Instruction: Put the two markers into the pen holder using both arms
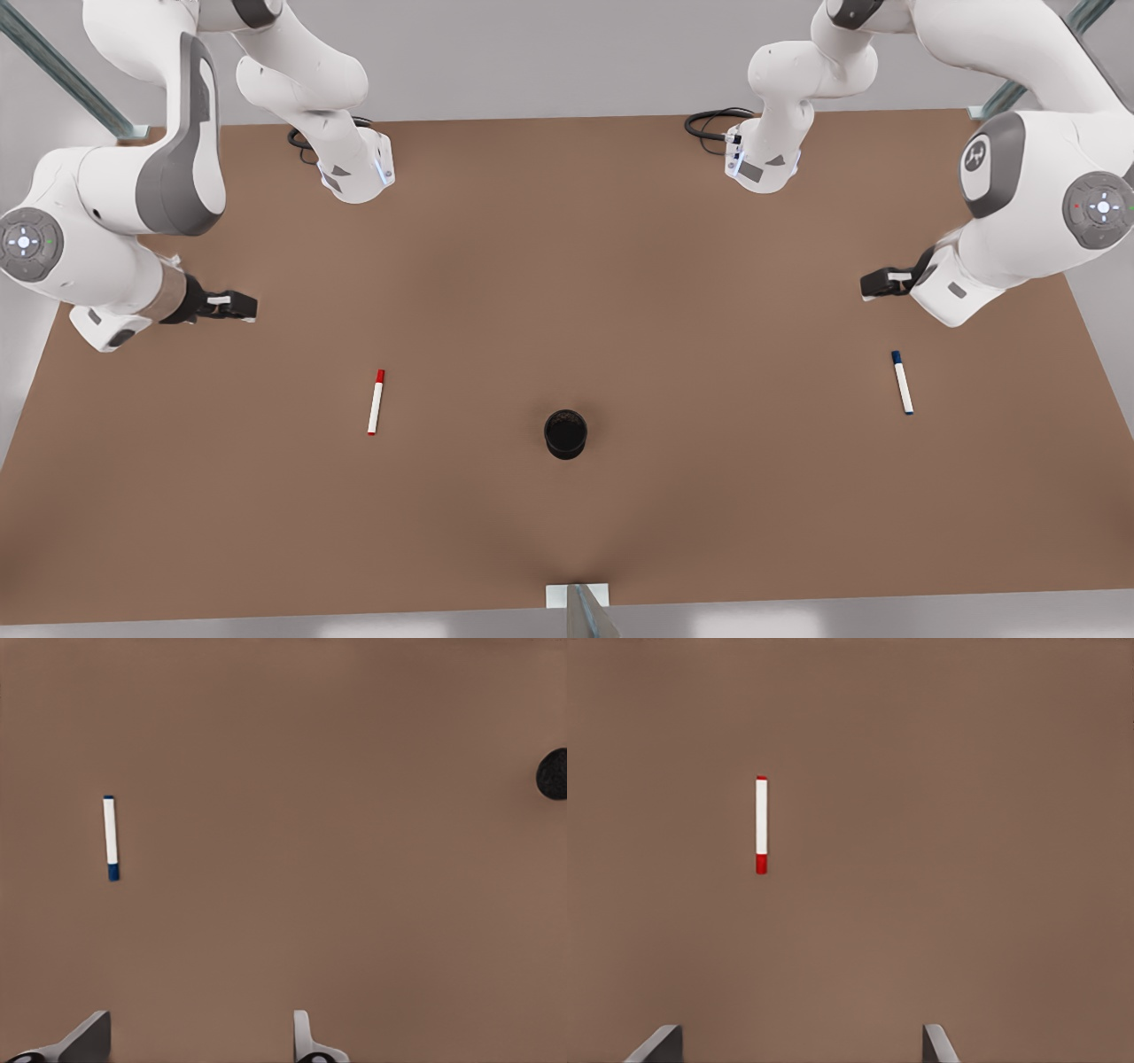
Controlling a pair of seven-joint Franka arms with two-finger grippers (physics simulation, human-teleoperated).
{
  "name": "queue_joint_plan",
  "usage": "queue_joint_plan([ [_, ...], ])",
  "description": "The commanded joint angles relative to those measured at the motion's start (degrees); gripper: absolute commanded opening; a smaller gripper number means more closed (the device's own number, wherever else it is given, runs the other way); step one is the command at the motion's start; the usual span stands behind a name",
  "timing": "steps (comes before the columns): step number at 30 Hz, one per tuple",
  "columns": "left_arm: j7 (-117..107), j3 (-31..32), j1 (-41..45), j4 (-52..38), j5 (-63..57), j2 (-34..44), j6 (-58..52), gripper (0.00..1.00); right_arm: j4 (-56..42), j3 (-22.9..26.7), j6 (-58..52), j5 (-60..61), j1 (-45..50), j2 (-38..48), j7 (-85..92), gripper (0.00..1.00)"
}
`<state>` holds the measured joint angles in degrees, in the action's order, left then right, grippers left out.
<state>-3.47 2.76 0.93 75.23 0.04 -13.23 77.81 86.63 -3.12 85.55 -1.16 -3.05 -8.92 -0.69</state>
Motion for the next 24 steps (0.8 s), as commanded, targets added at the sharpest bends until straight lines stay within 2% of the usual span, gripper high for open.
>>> queue_joint_plan([
  [1, 0.6, 0.0, -0.1, 0.1, 0.1, -0.5, 6.9, 1.0, 0.9, 0.0, 6.8, 0.0, -0.6, 0.0, -0.4, 1.0],
  [3, 6.0, -2.1, -2.3, 1.7, 0.1, -3.6, 11.4, 1.0, 0.9, -0.2, 9.5, -0.1, -0.2, -1.6, -0.6, 1.0],
  [5, 15.2, -11.4, -2.3, 13.1, 5.1, -4.2, 28.1, 1.0, 0.9, -0.9, 14.0, -0.2, 0.3, -7.3, -0.7, 1.0],
  [6, 20.9, -13.5, -2.3, 16.7, 6.5, -4.7, 33.8, 1.0, 1.3, -1.4, 15.9, -0.2, 0.3, -9.3, -0.9, 1.0],
  [8, 32.5, -15.9, -3.7, 23.3, 6.7, -7.9, 46.3, 1.0, 8.7, -1.6, 27.8, -0.3, 0.3, -13.0, -1.2, 1.0],
  [11, 39.4, -16.6, -4.6, 25.8, 9.3, -13.0, 54.7, 1.0, 14.9, -2.9, 36.3, -0.2, 0.2, -16.7, -3.9, 1.0],
  [14, 44.2, -16.9, -5.6, 26.9, 9.3, -18.1, 59.8, 1.0, 14.3, -3.0, 42.3, -0.4, 0.1, -23.7, -7.6, 1.0],
  [17, 44.3, -16.9, -6.8, 26.9, 9.3, -21.0, 62.7, 1.0, 14.3, -3.0, 42.2, -6.0, 3.6, -24.0, -17.0, 1.0],
  [19, 44.3, -16.9, -7.3, 26.5, 9.5, -23.0, 63.9, 1.0, 10.1, -3.0, 42.4, -6.0, 4.3, -27.5, -18.7, 1.0],
  [24, 44.2, -15.8, -7.9, 26.1, 12.9, -26.2, 64.7, 1.0, 9.7, -4.1, 48.0, -4.4, 4.4, -31.2, -21.3, 1.0],
])
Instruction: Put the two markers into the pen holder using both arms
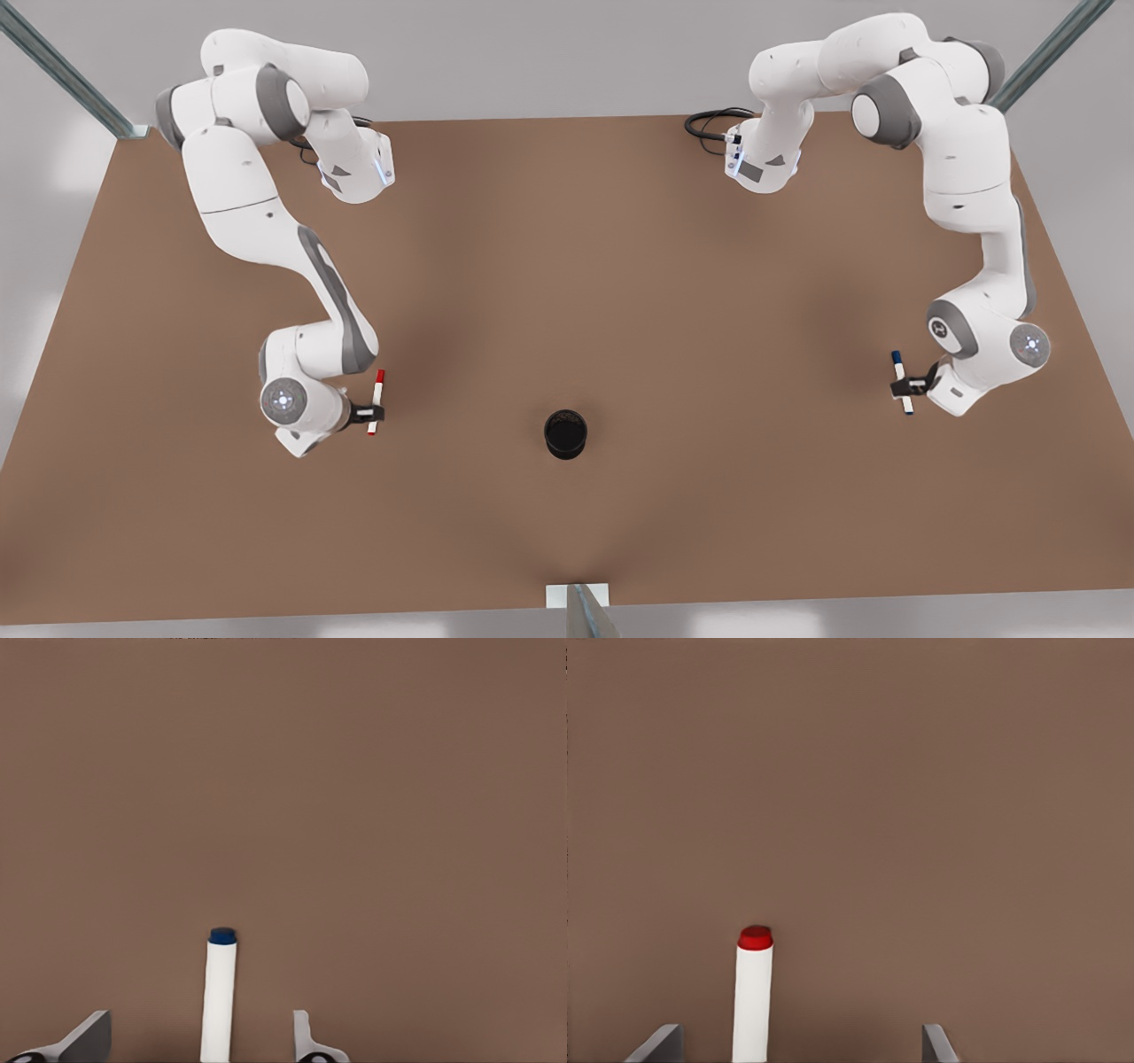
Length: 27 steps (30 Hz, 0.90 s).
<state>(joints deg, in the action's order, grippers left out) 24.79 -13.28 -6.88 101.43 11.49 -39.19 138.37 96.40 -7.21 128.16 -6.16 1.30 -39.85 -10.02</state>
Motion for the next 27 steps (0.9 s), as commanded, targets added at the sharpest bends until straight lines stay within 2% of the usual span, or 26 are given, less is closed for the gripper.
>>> queue_joint_plan([
  [1, 15.9, 0.4, -0.1, -0.1, 1.5, -0.3, 4.2, 1.0, -0.2, -0.4, 5.5, 0.6, 0.0, -0.6, -11.5, 1.0],
  [3, 15.9, 1.5, -0.1, -0.3, 3.9, -1.2, 4.2, 0.95, -0.2, -0.7, 5.8, 0.6, 0.0, -1.3, -11.6, 1.0],
  [4, 15.9, 1.5, -0.1, -0.4, 3.9, -1.2, 4.2, 0.85, -0.2, -0.9, 5.8, 0.6, 0.0, -1.3, -11.8, 0.98],
  [5, 15.9, 1.5, -0.1, -0.4, 3.9, -1.4, 4.2, 0.78, -0.2, -0.9, 5.8, 0.6, 0.0, -1.3, -11.8, 0.93],
  [7, 15.9, 1.5, -0.1, -0.6, 3.8, -1.6, 4.2, 0.67, 0.0, -0.9, 5.7, 0.6, 0.1, -1.3, -11.8, 0.78],
  [10, 15.9, 1.5, -0.1, -0.7, 3.7, -1.6, 4.2, 0.67, 0.3, -0.9, 5.6, 0.7, 0.1, -1.4, -11.8, 0.69],
  [11, 15.9, 1.5, -0.1, -0.7, 3.7, -1.6, 4.2, 0.65, 0.3, -1.0, 5.5, 0.7, 0.2, -1.5, -12.0, 0.69],
  [12, 15.9, 1.5, -0.2, -0.8, 3.5, -1.7, 4.2, 0.6, 0.3, -1.1, 5.2, 0.6, 0.2, -1.6, -11.7, 0.69],
  [17, 15.9, 1.5, -0.2, -0.8, 3.6, -1.9, 4.2, 0.48, 1.1, -1.2, 5.4, 0.6, 0.3, -2.2, -11.4, 0.67],
  [20, 15.9, 1.5, -0.1, -0.8, 3.5, -1.9, 4.2, 0.43, 1.4, -1.3, 5.4, 0.6, -0.1, -2.1, -11.4, 0.57],
  [21, 15.8, 1.5, -0.1, -0.8, 3.6, -1.9, 4.2, 0.38, 1.4, -1.5, 5.4, 0.6, -0.2, -2.0, -11.4, 0.54],
  [25, 15.7, 1.5, -0.1, -1.1, 3.7, -1.9, 4.2, 0.3, 1.4, -2.3, 5.1, 0.7, -0.2, -1.6, -12.0, 0.5],
  [27, 15.7, 1.5, -0.1, -1.1, 3.7, -1.9, 4.2, 0.3, 1.4, -2.3, 5.1, 0.7, -0.2, -1.6, -11.9, 0.48],
])
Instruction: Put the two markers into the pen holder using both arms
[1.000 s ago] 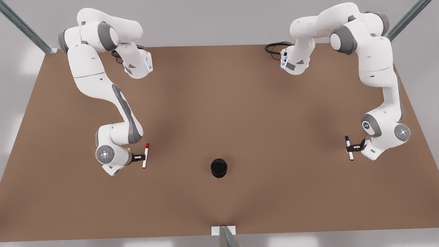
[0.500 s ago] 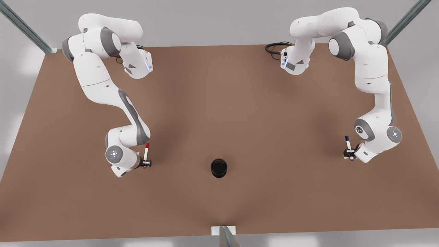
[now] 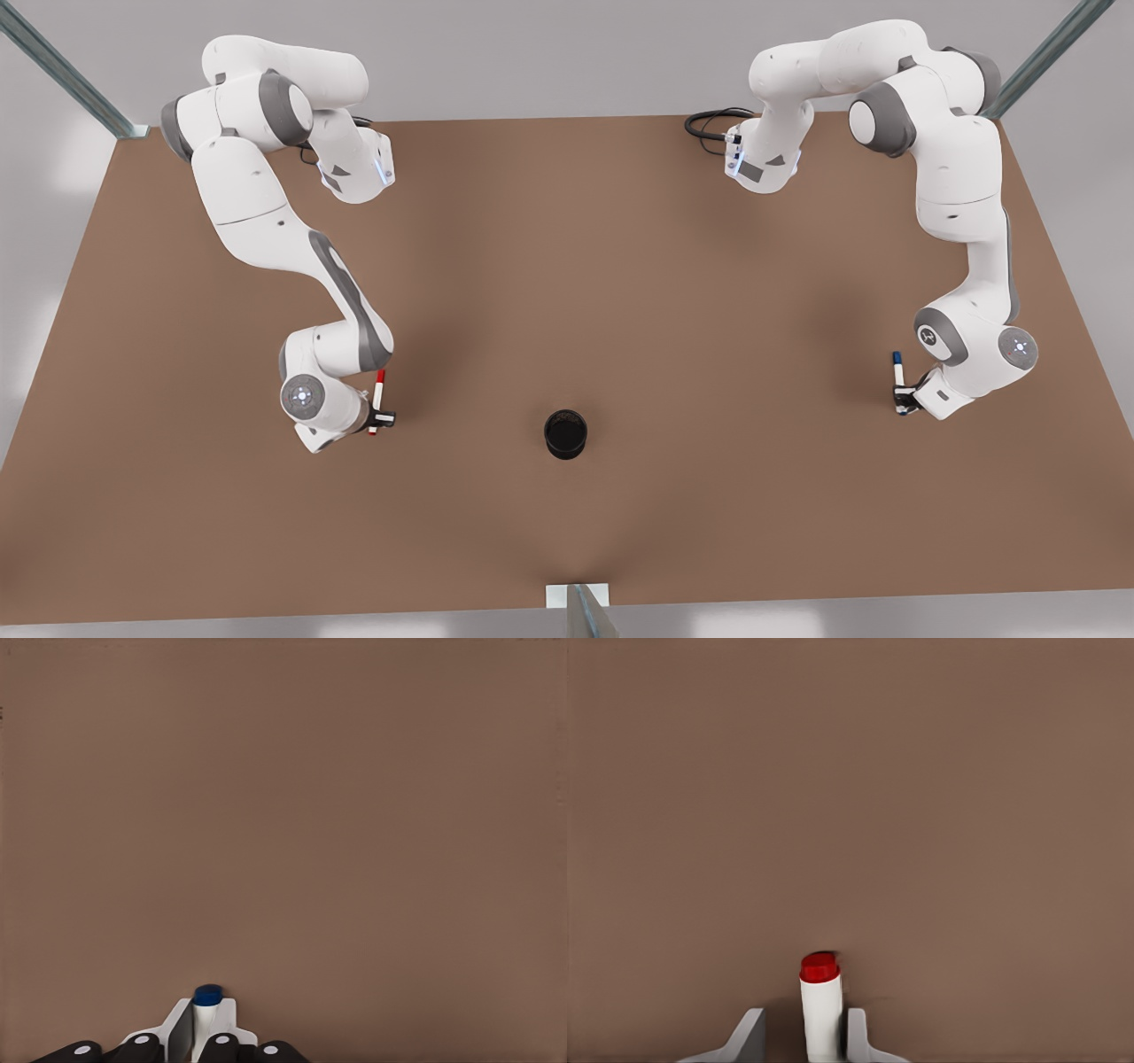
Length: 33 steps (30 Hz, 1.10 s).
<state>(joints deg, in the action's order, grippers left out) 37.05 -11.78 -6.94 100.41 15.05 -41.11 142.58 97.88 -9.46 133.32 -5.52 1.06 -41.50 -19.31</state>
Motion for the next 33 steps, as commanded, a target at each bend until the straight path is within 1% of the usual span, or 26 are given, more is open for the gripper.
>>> queue_joint_plan([
  [1, 3.5, 0.0, 0.0, 0.0, 0.2, 0.0, 0.0, 0.3, 0.0, 0.0, -0.1, 0.1, -0.2, 0.0, -2.6, 0.48],
  [2, 3.5, 0.0, 0.0, 0.0, 0.2, -0.1, 0.0, 0.3, 0.1, -0.1, -0.1, 0.1, -0.4, -0.1, -2.6, 0.48],
  [4, 3.5, 0.0, 0.0, 0.0, 0.2, -0.4, 0.0, 0.3, 0.6, -0.4, -0.1, 0.1, -0.5, 0.0, -2.4, 0.41],
  [6, 3.5, 0.0, 0.0, -0.1, 0.2, -0.5, 0.0, 0.3, 0.9, -0.5, -0.2, 0.1, -0.5, 0.1, -2.4, 0.37],
  [8, 3.5, 0.0, 0.0, -0.1, 0.2, -0.5, 0.0, 0.3, 0.8, -0.5, -0.2, 0.1, -0.4, 0.1, -2.4, 0.27],
  [10, 3.5, 0.0, 0.0, -0.1, 0.3, -0.5, 0.0, 0.3, 0.6, -0.5, -0.1, 0.1, -0.4, 0.3, -2.2, 0.21],
  [11, 3.5, 0.0, 0.0, -0.1, 0.3, -0.5, 0.0, 0.29, 0.4, -0.5, -0.2, 0.0, -0.4, 0.6, -2.4, 0.21],
  [12, 3.4, 0.0, 0.0, -0.2, 0.3, -0.5, 0.0, 0.22, 0.4, -0.5, -0.2, -0.1, -0.4, 1.2, -2.3, 0.21],
  [14, 2.9, 0.0, 0.0, -0.6, 0.4, -0.2, -0.1, 0.21, 0.5, -1.1, -0.4, -0.1, -0.4, 4.1, -2.4, 0.21],
  [16, 1.5, 0.3, 0.2, -1.8, 0.4, 0.6, -1.9, 0.21, -0.9, -5.3, -0.4, -0.1, -0.4, 7.8, -2.6, 0.21],
  [18, 0.8, 0.3, 0.3, -11.2, 0.4, 0.5, -14.3, 0.21, -5.2, -11.1, 0.4, -0.2, -0.2, 9.6, -2.5, 0.21],
  [19, 0.4, 0.3, 0.4, -14.7, 0.5, 0.7, -18.5, 0.21, -8.7, -12.3, 0.5, -0.4, 1.2, 9.4, -2.4, 0.21],
  [20, 0.0, 1.4, 0.3, -16.3, 1.6, 0.9, -20.6, 0.21, -10.6, -12.3, 0.6, -0.4, 2.5, 9.2, -2.2, 0.21],
  [21, -1.7, 1.9, 1.1, -18.7, 4.9, 1.6, -24.7, 0.21, -11.4, -12.3, 4.6, -0.4, 4.2, 9.2, -2.0, 0.21],
  [22, -3.7, 2.0, 2.9, -20.7, 5.4, 3.0, -26.1, 0.21, -11.6, -12.3, 8.8, -0.5, 5.4, 9.2, -1.8, 0.21],
  [23, -4.5, 3.8, 4.0, -20.7, 7.5, 4.6, -26.1, 0.21, -11.7, -12.3, 14.7, -0.6, 7.2, 9.1, -1.4, 0.21],
  [24, -4.5, 6.1, 4.0, -20.8, 7.8, 6.1, -27.1, 0.21, -15.1, -12.3, 17.1, -1.6, 9.5, 7.2, -0.8, 0.21],
  [25, -4.7, 6.6, 4.0, -20.8, 10.9, 7.1, -28.9, 0.21, -17.4, -12.2, 17.8, -1.9, 10.5, 5.7, -0.6, 0.21],
  [26, -5.5, 6.9, 4.3, -20.8, 13.8, 8.3, -31.2, 0.21, -18.9, -12.2, 24.5, -2.2, 12.0, 3.2, 0.7, 0.21],
  [29, -5.1, 8.3, 5.1, -20.6, 17.6, 9.2, -32.3, 0.21, -26.7, -11.6, 26.5, -2.8, 15.7, -1.9, 3.0, 0.21],
  [30, -5.1, 8.3, 5.2, -20.7, 18.3, 9.2, -32.2, 0.21, -28.4, -11.6, 30.4, -2.8, 16.4, -3.3, 3.7, 0.21],
  [31, -5.0, 8.3, 5.2, -20.7, 21.0, 8.9, -32.2, 0.21, -28.3, -11.5, 32.5, -2.8, 16.6, -4.1, 4.6, 0.21],
  [32, -4.9, 8.3, 5.2, -20.7, 21.1, 8.9, -32.2, 0.21, -28.4, -11.5, 32.7, -2.8, 17.0, -4.4, 4.6, 0.21],
  [33, -4.7, 8.3, 5.1, -20.7, 21.1, 8.8, -32.3, 0.21, -28.3, -11.5, 35.1, -2.8, 17.4, -5.3, 4.5, 0.21],
])
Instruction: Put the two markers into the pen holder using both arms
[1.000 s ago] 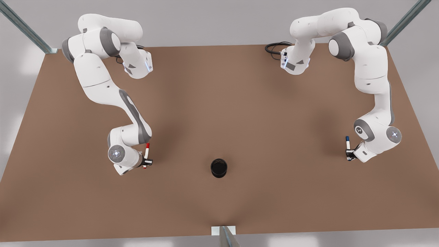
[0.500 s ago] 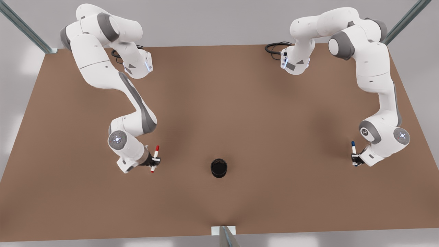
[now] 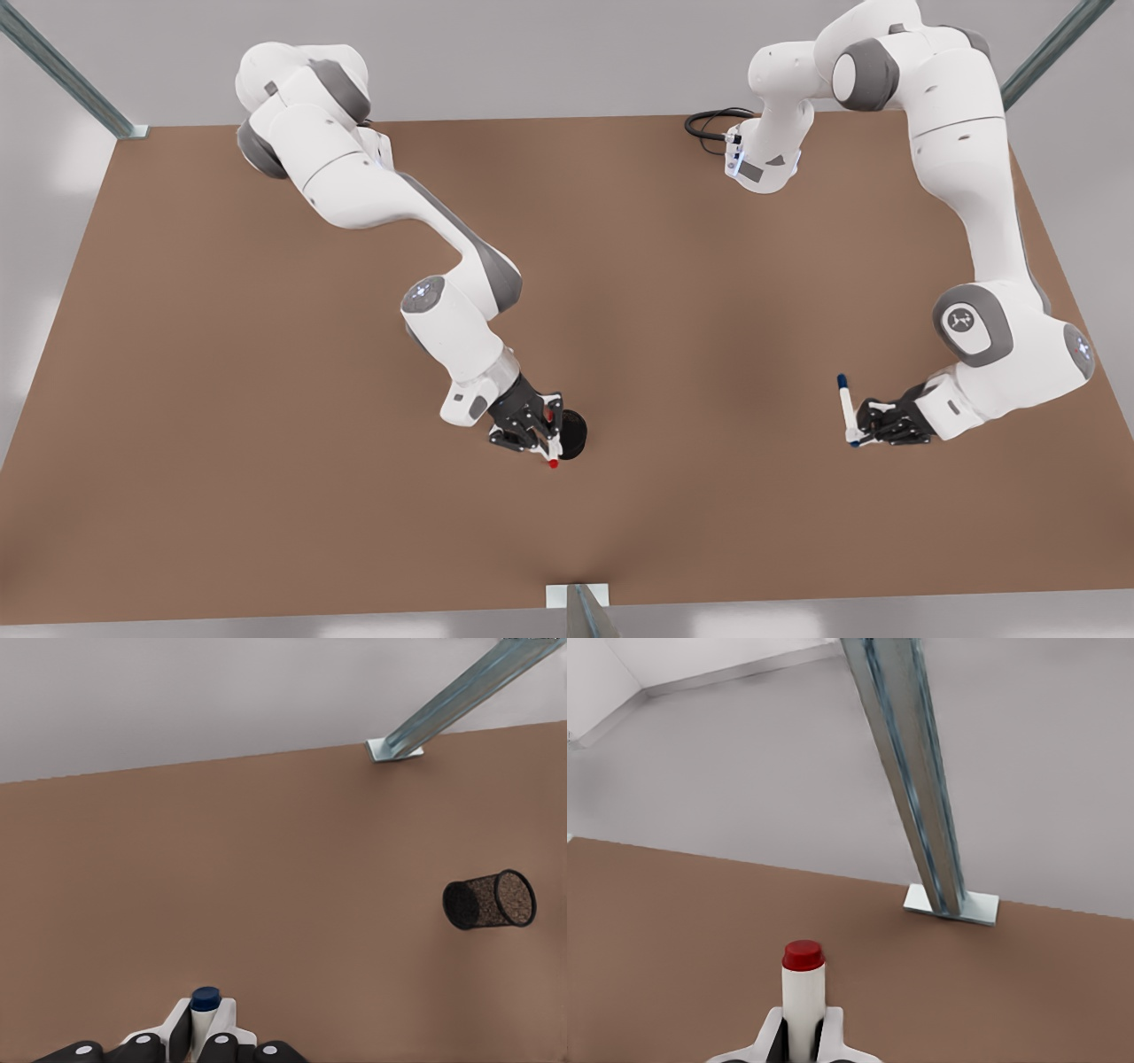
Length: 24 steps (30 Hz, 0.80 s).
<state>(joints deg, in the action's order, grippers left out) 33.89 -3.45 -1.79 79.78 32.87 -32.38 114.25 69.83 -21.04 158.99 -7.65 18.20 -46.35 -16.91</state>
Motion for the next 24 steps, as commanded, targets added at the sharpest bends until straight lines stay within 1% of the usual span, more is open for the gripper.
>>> queue_joint_plan([
  [1, -1.5, 0.0, -0.1, 0.0, 3.3, -0.1, -3.9, 0.21, -0.2, 0.0, 9.9, -0.8, 0.6, -0.9, 2.1, 0.21],
  [4, -1.5, 0.0, 0.0, 0.0, 3.3, -0.4, -3.8, 0.21, -0.3, 0.6, 14.8, -2.5, 2.4, -3.8, 2.1, 0.21],
  [7, -1.5, 0.1, 0.0, 0.0, 3.3, -0.8, -3.6, 0.21, 0.1, 2.1, 17.7, -5.4, 3.1, -5.6, 2.0, 0.21],
  [8, -1.5, 0.1, 0.0, 0.0, 3.6, -1.2, -3.5, 0.21, 1.4, 2.2, 20.7, -5.6, 3.0, -6.0, 2.1, 0.21],
  [14, -1.5, 0.1, -0.2, 0.1, 4.7, -1.5, -3.6, 0.21, 9.5, 2.7, 26.7, -7.6, 2.9, -5.7, 2.1, 0.21],
  [15, -1.5, 0.1, -0.1, 0.1, 4.7, -1.5, -3.6, 0.21, 12.1, 3.5, 29.9, -8.8, 3.1, -5.7, 2.1, 0.21],
  [16, -1.5, 0.1, -0.1, 0.1, 4.7, -1.5, -3.6, 0.21, 13.4, 3.6, 31.6, -8.7, 3.3, -5.8, 2.1, 0.59],
  [17, -1.5, 0.1, -0.1, 0.1, 4.7, -1.6, -3.6, 0.21, 13.4, 3.9, 32.0, -8.8, 3.6, -5.8, 2.1, 1.0],
  [19, -1.5, 0.1, -0.1, 0.1, 4.7, -1.6, -3.6, 0.21, 13.3, 3.9, 31.0, -8.8, 3.2, -4.6, 2.2, 1.0],
  [20, -1.5, 0.1, -0.1, 0.1, 4.7, -1.6, -3.6, 0.21, 13.3, 3.8, 22.3, -8.8, 2.5, -0.1, 2.1, 1.0],
  [21, -1.6, 0.1, 0.1, 0.1, 4.7, -1.6, -3.6, 0.21, 13.4, 3.6, 6.7, -8.8, 0.1, 7.5, 1.8, 1.0],
  [22, -2.0, 0.3, 0.5, -0.1, 4.7, -1.5, -3.6, 0.21, 13.3, 3.2, -5.4, -8.8, -2.1, 12.9, 1.7, 1.0],
  [23, -2.2, 0.3, 2.5, -0.1, 5.4, -1.5, -3.6, 0.21, 13.1, 2.8, -20.8, -8.6, -5.7, 20.1, 1.8, 1.0],
  [24, -3.0, 0.2, 4.9, -0.2, 7.9, -1.4, -3.2, 0.21, 11.8, 1.9, -32.5, -7.6, -11.3, 23.8, 2.1, 1.0],
])
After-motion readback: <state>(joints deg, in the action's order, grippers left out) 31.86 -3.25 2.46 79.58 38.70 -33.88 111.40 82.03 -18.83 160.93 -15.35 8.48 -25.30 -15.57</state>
